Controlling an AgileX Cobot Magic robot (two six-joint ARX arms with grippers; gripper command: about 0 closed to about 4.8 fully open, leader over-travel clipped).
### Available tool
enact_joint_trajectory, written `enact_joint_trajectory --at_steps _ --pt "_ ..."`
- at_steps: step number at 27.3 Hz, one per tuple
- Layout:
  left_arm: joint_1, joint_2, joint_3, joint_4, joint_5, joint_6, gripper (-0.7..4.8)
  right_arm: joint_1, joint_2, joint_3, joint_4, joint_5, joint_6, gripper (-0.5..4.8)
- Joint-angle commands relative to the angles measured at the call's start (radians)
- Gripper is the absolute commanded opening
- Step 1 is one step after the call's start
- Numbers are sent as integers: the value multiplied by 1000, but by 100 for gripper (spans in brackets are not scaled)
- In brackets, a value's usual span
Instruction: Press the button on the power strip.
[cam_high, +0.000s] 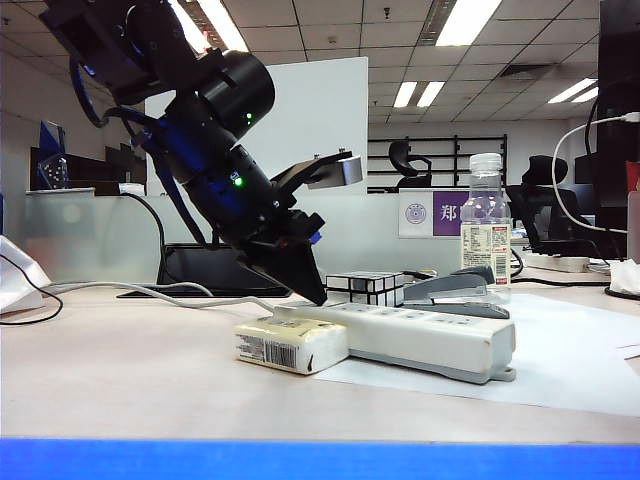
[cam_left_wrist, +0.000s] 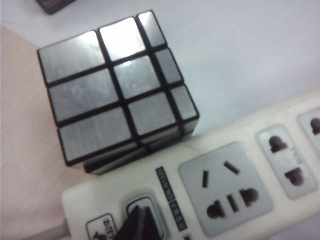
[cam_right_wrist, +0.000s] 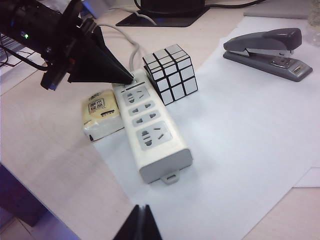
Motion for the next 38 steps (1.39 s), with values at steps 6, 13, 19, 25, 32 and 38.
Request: enact_joint_trajectory --at_steps 6,13,19,25,32,38 --pt "-2 47 -10 -106 21 0 -5 1 -1 3 14 2 -6 0" --pt "-2 -76 -8 72 -50 -33 -5 1 -1 3 14 5 -6 0" --pt "-2 -121 -8 68 -50 -40 -5 1 -1 3 15 5 -6 0" --pt "-1 -187 -12 46 -29 -118 -5 1 -1 3 19 4 -7 0" --pt "19 -390 -71 -15 -29 -119 -5 0 -1 4 42 4 -6 0" --pt "23 -689 -238 -9 -58 -137 -5 1 -1 5 81 -3 -2 0"
